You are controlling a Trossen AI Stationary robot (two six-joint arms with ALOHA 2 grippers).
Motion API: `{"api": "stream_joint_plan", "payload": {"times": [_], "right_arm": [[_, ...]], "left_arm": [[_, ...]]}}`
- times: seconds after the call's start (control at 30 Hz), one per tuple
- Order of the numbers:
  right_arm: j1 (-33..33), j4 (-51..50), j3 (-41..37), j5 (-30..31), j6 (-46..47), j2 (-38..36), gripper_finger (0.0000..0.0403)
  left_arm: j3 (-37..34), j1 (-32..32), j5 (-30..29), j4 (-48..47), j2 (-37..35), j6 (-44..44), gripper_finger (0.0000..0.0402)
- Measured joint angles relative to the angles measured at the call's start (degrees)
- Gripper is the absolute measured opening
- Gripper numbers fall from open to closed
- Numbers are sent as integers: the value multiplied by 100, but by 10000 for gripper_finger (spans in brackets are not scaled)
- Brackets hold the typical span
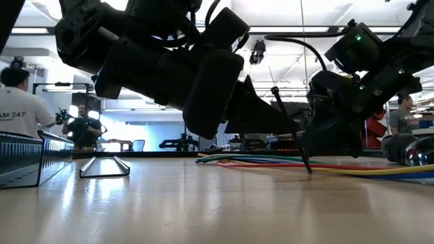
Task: Ziptie cables
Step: Wrap the cable wires with the black zip tie
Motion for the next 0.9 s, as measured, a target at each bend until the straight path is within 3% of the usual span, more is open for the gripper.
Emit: {"api": "stream_joint_plan", "payload": {"times": [0.23, 0.6, 0.9], "right_arm": [[195, 26, 0, 633, 53, 0, 101], [499, 333, 4, 1014, -427, 0, 9], [1147, 418, 37, 2006, -958, -2, 1]], "left_arm": [[0, 0, -1, 0, 0, 0, 0], [0, 0, -2, 31, 0, 0, 0], [0, 0, -3, 245, 0, -57, 0]]}}
